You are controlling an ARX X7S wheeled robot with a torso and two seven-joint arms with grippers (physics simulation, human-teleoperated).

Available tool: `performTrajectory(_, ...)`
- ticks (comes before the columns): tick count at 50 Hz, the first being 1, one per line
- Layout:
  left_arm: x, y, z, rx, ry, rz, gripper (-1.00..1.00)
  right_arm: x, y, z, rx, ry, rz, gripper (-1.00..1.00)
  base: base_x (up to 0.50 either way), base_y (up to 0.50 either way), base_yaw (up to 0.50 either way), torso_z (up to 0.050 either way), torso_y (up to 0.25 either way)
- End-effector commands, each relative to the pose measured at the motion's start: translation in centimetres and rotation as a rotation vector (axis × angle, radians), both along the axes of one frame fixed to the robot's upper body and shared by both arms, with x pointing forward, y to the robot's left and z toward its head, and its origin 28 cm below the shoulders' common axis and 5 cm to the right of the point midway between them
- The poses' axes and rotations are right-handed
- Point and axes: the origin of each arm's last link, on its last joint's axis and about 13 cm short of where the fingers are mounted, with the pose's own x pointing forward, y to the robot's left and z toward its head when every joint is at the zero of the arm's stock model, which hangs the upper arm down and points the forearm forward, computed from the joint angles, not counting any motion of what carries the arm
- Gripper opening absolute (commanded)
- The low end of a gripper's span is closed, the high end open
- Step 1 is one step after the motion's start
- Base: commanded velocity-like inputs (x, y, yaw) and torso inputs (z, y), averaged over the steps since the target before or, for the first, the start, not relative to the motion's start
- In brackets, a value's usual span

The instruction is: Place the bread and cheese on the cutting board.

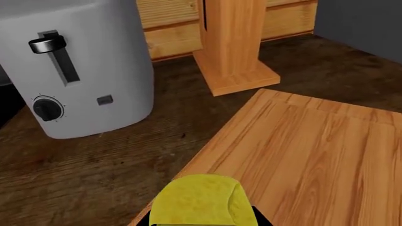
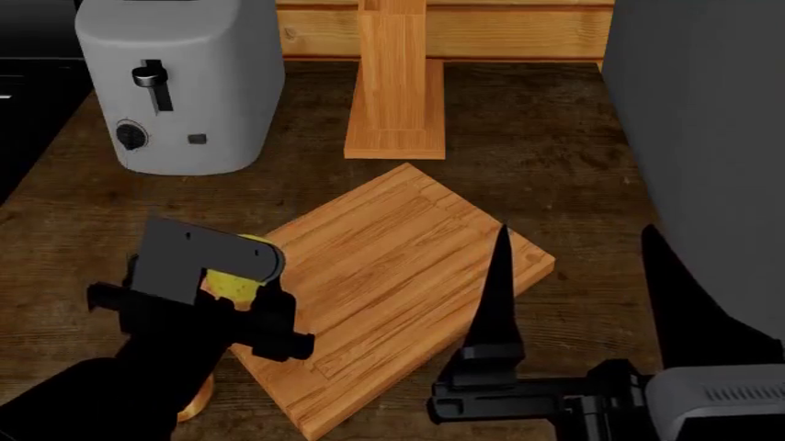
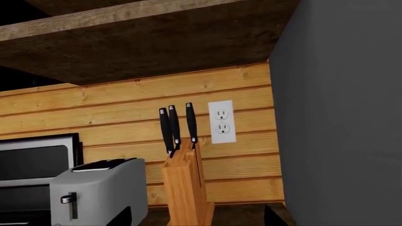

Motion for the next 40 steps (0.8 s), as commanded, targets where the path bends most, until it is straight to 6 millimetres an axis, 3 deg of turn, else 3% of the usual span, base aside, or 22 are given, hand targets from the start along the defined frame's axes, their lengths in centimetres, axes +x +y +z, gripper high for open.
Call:
performTrajectory(1,0.3,0.0,-0.5,-0.017,0.001,0.029,-1.00,0.2,-0.1,0.0,-0.013,-0.012,-0.014,1.00,0.00,0.00,0.00,0.000,0.000)
performTrajectory(16,0.5,0.1,-1.0,-0.012,0.014,0.039,-1.00,0.2,-0.1,0.0,-0.013,-0.012,-0.014,1.00,0.00,0.00,0.00,0.000,0.000)
performTrajectory(17,0.5,0.1,-1.0,-0.012,0.013,0.041,1.00,0.2,-0.1,0.0,-0.014,-0.012,-0.014,1.00,0.00,0.00,0.00,0.000,0.000)
performTrajectory(31,0.3,0.1,-0.4,-0.015,-0.004,0.047,1.00,0.1,-0.1,0.1,-0.014,-0.013,-0.010,1.00,0.00,0.00,0.00,0.000,0.000)
performTrajectory(40,-0.5,0.6,2.3,-0.054,-0.095,0.074,1.00,0.1,-0.1,0.1,-0.013,-0.014,-0.011,1.00,0.00,0.00,0.00,0.000,0.000)
